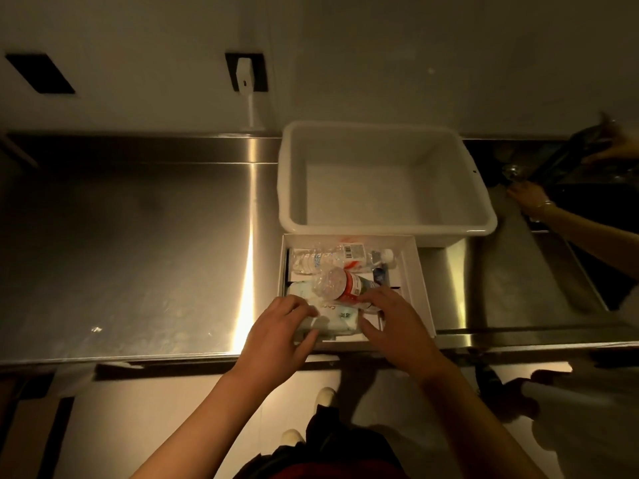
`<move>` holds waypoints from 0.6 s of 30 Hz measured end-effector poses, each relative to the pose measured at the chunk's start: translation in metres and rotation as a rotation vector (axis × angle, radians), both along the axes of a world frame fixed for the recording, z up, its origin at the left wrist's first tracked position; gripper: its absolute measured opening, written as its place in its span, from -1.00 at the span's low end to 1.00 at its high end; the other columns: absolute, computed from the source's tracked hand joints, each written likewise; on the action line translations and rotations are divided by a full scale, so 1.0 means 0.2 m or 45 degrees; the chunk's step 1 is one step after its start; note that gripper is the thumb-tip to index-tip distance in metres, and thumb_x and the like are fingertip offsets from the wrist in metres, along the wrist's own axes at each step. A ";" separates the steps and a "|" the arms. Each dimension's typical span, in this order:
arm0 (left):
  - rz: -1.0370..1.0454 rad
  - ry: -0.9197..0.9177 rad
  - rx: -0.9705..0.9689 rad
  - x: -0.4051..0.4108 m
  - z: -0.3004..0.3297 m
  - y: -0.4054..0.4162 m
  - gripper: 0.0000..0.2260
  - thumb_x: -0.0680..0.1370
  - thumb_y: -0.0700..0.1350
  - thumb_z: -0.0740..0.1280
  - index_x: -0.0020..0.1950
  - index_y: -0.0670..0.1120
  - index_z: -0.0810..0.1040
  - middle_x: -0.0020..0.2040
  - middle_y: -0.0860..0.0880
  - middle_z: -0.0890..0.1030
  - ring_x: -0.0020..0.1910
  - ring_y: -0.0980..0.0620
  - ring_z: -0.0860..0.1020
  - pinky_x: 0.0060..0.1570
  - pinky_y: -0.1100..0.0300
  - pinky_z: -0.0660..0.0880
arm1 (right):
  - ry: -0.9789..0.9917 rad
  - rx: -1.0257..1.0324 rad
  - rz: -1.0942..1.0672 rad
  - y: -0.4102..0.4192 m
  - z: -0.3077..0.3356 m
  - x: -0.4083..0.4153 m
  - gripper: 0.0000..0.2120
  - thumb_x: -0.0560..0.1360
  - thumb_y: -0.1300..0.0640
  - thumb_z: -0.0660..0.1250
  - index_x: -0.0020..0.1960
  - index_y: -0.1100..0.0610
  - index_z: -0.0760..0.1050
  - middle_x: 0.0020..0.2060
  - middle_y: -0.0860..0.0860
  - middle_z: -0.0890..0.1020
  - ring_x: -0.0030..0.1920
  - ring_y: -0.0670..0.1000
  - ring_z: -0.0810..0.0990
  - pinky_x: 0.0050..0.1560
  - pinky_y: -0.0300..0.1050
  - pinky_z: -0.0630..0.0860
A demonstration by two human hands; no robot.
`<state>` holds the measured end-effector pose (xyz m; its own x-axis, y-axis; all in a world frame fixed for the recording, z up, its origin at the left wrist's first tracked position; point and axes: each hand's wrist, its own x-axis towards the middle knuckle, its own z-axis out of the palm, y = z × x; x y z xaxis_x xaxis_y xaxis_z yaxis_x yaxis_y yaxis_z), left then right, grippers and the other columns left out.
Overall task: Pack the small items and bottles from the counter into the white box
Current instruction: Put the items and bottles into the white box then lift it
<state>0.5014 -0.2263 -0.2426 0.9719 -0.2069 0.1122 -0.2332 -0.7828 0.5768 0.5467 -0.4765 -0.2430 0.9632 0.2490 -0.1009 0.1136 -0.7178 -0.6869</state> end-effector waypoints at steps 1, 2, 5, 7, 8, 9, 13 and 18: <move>-0.014 0.014 0.015 -0.01 0.00 -0.01 -0.72 0.57 0.12 0.39 0.25 0.09 0.59 0.16 0.16 0.51 0.15 0.17 0.45 0.07 0.26 0.51 | 0.030 0.007 0.022 -0.01 0.00 -0.02 -0.61 0.51 -0.06 0.45 0.30 -0.11 0.50 0.31 -0.14 0.51 0.29 -0.10 0.51 0.31 0.01 0.55; -0.025 0.026 0.029 -0.01 -0.01 -0.01 -0.70 0.56 0.15 0.39 0.25 0.09 0.58 0.16 0.16 0.51 0.16 0.17 0.45 0.06 0.27 0.50 | 0.063 0.005 0.044 -0.02 0.00 -0.03 -0.59 0.48 -0.13 0.46 0.29 -0.14 0.49 0.32 -0.16 0.48 0.29 -0.11 0.50 0.29 -0.01 0.56; -0.066 0.062 0.066 -0.03 -0.03 -0.04 -0.66 0.54 0.18 0.36 0.26 0.09 0.58 0.17 0.15 0.52 0.16 0.15 0.46 0.03 0.24 0.53 | 0.146 -0.046 0.078 -0.04 0.00 -0.08 -0.45 0.36 -0.32 0.48 0.29 -0.22 0.46 0.39 -0.23 0.38 0.30 -0.15 0.45 0.29 -0.13 0.53; -0.085 0.074 0.101 -0.04 -0.06 -0.05 -0.64 0.54 0.19 0.34 0.27 0.08 0.58 0.17 0.14 0.53 0.15 0.13 0.47 0.04 0.21 0.53 | 0.173 -0.095 0.091 -0.05 0.00 -0.11 -0.42 0.34 -0.32 0.50 0.30 -0.23 0.45 0.41 -0.24 0.36 0.30 -0.16 0.43 0.30 -0.14 0.51; -0.089 0.075 0.117 -0.04 -0.07 -0.06 -0.64 0.54 0.19 0.34 0.27 0.08 0.58 0.16 0.14 0.53 0.14 0.12 0.48 0.04 0.20 0.52 | 0.171 -0.126 0.103 -0.05 0.00 -0.13 -0.43 0.35 -0.28 0.51 0.31 -0.23 0.45 0.40 -0.23 0.38 0.29 -0.16 0.44 0.30 -0.12 0.52; -0.090 0.073 0.132 -0.05 -0.08 -0.06 -0.65 0.54 0.19 0.35 0.26 0.09 0.58 0.15 0.13 0.54 0.12 0.11 0.48 0.05 0.19 0.51 | 0.161 -0.157 0.113 -0.06 0.00 -0.14 -0.44 0.37 -0.24 0.52 0.31 -0.21 0.45 0.37 -0.22 0.40 0.28 -0.15 0.44 0.31 -0.09 0.52; -0.097 0.044 0.191 -0.06 -0.12 -0.07 -0.71 0.55 0.16 0.38 0.20 0.07 0.59 0.09 0.10 0.56 0.09 0.05 0.50 0.12 0.16 0.44 | 0.057 -0.311 0.144 -0.09 -0.01 -0.16 -0.54 0.45 -0.09 0.50 0.31 -0.13 0.49 0.29 -0.19 0.46 0.21 -0.21 0.38 0.26 -0.18 0.41; -0.092 0.010 0.349 -0.08 -0.16 -0.10 -0.76 0.53 0.13 0.37 0.15 0.09 0.60 0.07 0.09 0.58 0.10 0.03 0.51 0.23 0.09 0.37 | 0.000 -0.552 0.174 -0.14 -0.04 -0.15 -0.64 0.50 0.00 0.45 0.28 -0.08 0.54 0.26 -0.12 0.54 0.21 -0.06 0.52 0.22 -0.09 0.47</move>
